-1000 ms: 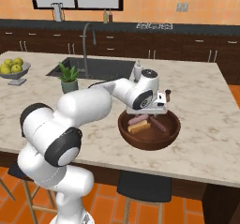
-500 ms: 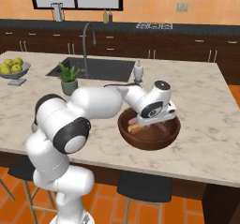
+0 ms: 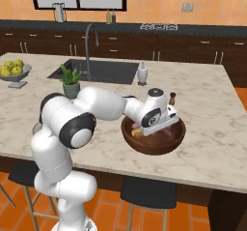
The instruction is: Place one bun and one sausage from the bowl on each plate.
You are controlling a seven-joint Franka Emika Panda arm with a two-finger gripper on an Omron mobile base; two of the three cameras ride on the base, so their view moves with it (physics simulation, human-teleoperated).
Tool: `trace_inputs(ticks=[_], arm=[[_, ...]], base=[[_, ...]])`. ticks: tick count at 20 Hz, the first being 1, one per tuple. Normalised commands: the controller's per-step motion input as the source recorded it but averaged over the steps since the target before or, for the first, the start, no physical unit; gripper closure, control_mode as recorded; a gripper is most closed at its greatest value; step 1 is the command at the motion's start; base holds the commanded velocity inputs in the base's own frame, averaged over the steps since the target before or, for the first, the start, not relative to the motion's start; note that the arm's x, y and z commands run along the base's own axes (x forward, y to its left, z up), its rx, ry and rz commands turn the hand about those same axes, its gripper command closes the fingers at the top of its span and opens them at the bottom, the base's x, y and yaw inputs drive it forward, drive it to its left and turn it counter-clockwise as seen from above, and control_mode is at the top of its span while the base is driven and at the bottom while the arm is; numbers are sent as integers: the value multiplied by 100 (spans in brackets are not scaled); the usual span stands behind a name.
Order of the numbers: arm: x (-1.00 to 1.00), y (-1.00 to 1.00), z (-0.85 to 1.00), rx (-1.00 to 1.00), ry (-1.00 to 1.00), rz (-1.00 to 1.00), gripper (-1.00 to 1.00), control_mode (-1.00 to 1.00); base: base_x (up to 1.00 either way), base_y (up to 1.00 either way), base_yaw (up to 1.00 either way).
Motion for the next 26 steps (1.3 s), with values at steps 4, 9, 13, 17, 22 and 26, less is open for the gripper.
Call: trace_inputs(ticks=[4,9,13,17,22,26], arm=[[34,0,-9,-6,0,0,-100,-100],[39,-5,-3,-1,0,0,-100,-100],[31,-26,-3,0,0,0,-100,-100],[32,-42,-7,0,0,0,-100,-100],[23,-26,-18,0,0,1,-100,-100],[7,0,-25,-4,0,0,-100,-100]], base=[[0,0,0],[0,0,0],[0,0,0],[0,0,0],[0,0,0],[0,0,0]])
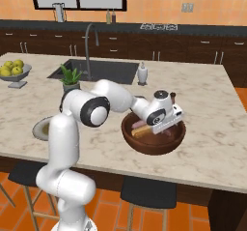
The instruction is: Place one bun and one sausage from the bowl on each plate.
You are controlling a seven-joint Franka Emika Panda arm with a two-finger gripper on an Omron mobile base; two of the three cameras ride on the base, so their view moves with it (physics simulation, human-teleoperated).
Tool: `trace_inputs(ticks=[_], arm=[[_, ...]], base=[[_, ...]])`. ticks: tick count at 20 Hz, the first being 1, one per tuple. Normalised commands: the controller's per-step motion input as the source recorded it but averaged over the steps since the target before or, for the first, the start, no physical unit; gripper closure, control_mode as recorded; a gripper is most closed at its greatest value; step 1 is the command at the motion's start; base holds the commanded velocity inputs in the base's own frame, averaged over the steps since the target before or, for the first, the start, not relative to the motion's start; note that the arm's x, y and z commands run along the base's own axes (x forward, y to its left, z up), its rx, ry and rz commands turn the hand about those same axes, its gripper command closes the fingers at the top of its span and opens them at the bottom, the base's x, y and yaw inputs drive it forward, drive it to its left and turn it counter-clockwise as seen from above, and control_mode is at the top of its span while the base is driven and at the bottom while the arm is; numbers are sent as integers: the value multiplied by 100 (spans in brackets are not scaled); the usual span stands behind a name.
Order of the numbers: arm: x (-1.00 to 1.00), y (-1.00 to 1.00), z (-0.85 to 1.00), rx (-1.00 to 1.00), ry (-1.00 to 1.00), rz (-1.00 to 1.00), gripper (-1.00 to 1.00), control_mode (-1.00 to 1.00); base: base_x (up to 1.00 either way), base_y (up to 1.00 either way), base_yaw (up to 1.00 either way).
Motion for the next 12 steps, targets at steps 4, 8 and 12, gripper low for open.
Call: trace_inputs(ticks=[4,8,12], arm=[[0,0,-25,-4,0,0,-100,-100],[0,4,-26,-6,0,0,100,-100],[0,0,-9,-1,0,0,100,-100]], base=[[0,0,0],[0,0,0],[0,0,0]])
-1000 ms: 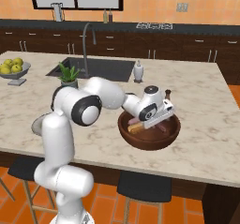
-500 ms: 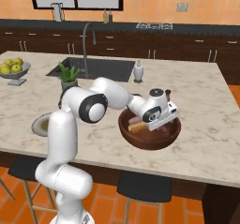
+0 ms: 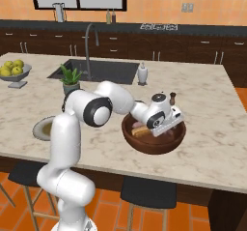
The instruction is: Place one bun and one sausage from the bowl on each plate.
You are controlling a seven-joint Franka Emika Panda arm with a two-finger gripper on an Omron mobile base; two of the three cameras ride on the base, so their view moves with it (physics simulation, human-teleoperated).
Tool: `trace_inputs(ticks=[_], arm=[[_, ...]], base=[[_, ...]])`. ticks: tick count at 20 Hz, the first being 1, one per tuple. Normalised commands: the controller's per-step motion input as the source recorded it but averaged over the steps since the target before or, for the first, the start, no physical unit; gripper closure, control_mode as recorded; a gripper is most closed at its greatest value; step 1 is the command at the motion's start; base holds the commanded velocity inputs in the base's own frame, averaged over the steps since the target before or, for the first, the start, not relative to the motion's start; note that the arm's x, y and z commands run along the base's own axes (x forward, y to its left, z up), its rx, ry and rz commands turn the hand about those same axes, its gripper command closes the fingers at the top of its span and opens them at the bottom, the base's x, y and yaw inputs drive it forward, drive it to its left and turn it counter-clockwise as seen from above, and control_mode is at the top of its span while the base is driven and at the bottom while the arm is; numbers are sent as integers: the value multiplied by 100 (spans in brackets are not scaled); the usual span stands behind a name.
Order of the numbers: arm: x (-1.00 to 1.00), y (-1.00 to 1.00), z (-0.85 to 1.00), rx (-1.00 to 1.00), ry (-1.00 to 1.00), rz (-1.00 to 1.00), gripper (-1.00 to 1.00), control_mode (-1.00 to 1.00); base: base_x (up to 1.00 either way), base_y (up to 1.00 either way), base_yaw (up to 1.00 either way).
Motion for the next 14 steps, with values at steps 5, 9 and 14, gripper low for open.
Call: trace_inputs(ticks=[5,9,14], arm=[[0,-1,17,0,0,-1,100,-100],[0,0,65,0,0,-4,100,-100],[-16,27,74,-1,0,-11,100,-100]], base=[[0,0,0],[0,0,0],[0,0,0]])
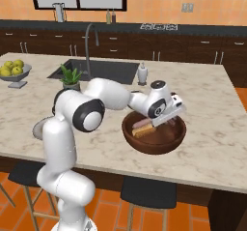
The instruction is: Place one bun and one sausage from the bowl on each plate.
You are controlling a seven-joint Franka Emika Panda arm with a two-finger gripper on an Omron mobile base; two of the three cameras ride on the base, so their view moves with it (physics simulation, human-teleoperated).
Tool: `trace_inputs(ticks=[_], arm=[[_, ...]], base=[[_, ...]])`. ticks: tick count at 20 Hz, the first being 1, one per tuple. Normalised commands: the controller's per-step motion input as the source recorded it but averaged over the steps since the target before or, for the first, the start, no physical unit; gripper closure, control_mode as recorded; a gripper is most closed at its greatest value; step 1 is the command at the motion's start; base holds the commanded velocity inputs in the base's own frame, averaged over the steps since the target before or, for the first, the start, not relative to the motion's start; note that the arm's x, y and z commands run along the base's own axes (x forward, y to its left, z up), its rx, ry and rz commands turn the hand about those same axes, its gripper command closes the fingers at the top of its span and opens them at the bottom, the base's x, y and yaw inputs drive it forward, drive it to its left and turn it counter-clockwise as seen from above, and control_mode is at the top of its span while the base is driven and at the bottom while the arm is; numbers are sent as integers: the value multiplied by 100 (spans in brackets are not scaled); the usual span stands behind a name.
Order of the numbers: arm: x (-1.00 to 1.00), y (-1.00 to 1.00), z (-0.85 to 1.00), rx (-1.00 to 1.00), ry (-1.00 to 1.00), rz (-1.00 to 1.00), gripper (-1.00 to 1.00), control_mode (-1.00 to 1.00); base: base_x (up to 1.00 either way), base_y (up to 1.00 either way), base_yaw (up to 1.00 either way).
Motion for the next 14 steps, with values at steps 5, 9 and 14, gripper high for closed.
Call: trace_inputs(ticks=[5,9,14], arm=[[-25,96,43,-7,0,-13,100,-100],[-19,100,16,-8,0,-8,100,-100],[0,100,12,0,0,-9,100,-100]], base=[[0,0,0],[0,0,0],[0,0,0]])
